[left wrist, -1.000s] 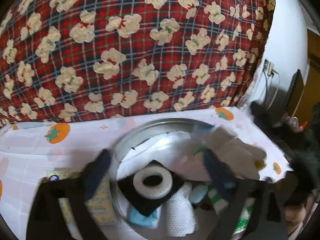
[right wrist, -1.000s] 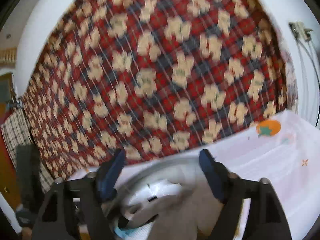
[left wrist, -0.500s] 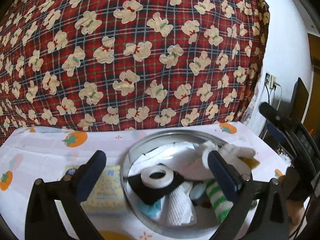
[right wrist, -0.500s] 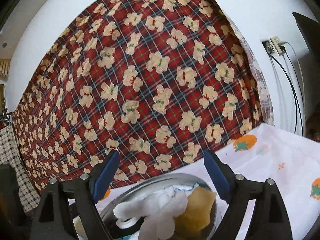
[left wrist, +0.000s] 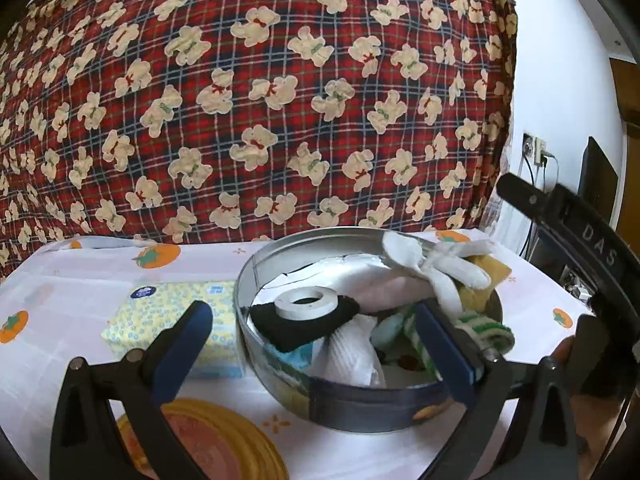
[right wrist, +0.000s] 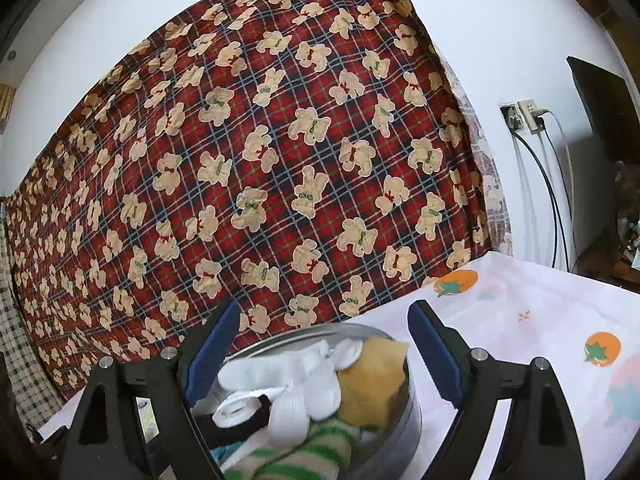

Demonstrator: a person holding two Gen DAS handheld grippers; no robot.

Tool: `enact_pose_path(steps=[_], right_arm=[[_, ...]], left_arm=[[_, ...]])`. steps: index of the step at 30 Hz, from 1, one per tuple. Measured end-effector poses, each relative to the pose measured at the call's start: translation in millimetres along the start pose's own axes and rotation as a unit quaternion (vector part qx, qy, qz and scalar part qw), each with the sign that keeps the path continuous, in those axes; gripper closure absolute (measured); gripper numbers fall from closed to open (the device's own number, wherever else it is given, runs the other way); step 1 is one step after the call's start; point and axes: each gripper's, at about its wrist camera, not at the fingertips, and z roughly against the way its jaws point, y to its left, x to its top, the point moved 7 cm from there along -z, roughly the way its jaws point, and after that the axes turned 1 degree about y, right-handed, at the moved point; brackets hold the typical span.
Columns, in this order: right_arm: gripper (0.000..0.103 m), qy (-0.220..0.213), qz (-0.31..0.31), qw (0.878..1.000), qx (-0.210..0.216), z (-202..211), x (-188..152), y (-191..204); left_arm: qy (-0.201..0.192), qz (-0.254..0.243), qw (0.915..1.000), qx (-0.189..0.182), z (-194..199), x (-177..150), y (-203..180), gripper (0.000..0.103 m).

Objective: Organize soft objects
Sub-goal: 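Withdraw both grippers up from the tin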

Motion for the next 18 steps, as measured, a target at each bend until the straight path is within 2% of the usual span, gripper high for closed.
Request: enact_pose_path(steps=[10,18], right_arm=[[0.015,-0.02,0.037,0.999,-0.025,19,-7,11],[0.015,-0.033,0.071,0.996,-0.035,33,-11,24]], left_arm=[[-0.017,-0.018,0.9996,0.015,17,-14,4,0.0],[-0.028,-0.013,0.9993,0.022,28,-16,13,0.0]])
